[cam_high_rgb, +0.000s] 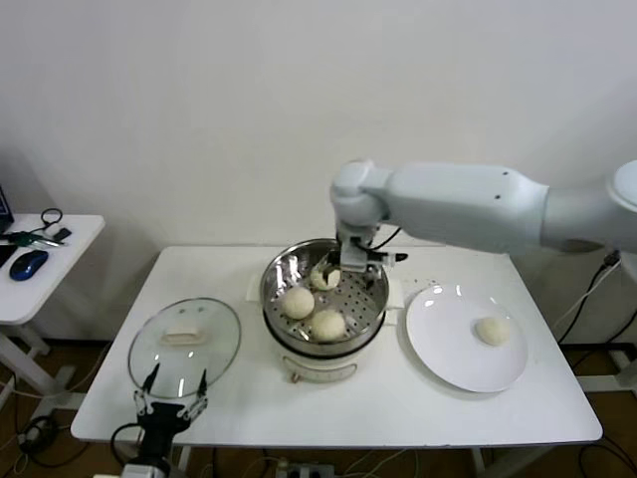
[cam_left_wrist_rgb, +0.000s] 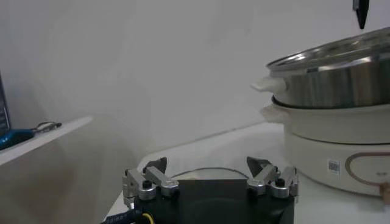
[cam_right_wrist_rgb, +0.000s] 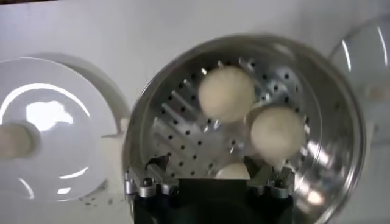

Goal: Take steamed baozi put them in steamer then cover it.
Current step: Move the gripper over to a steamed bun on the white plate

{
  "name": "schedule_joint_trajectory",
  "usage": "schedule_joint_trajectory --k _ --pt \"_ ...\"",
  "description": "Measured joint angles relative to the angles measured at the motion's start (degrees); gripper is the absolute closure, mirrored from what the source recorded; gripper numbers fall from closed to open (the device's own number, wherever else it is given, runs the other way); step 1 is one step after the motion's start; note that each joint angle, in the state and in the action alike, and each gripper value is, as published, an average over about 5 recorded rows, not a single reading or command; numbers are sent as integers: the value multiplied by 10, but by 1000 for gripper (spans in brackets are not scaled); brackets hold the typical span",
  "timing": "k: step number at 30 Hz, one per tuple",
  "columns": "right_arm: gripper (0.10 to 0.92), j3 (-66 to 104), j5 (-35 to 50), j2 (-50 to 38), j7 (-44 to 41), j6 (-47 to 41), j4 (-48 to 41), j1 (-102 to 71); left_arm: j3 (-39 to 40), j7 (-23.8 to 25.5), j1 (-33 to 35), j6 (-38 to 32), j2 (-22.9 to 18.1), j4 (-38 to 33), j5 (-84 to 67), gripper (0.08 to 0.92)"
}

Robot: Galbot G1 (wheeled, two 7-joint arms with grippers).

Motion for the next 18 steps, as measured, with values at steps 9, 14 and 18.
schedule_joint_trajectory --k 9,14,18 --pt "203 -53 105 -102 -3 -134 -18 27 13 0 -9 7 -6 -9 14 177" --pt "203 -48 127 -159 -8 -185 -37 5 15 0 -6 8 -6 -17 16 177" --pt "203 -22 122 -198 -12 -208 -60 -36 13 0 -2 8 -6 -22 17 177"
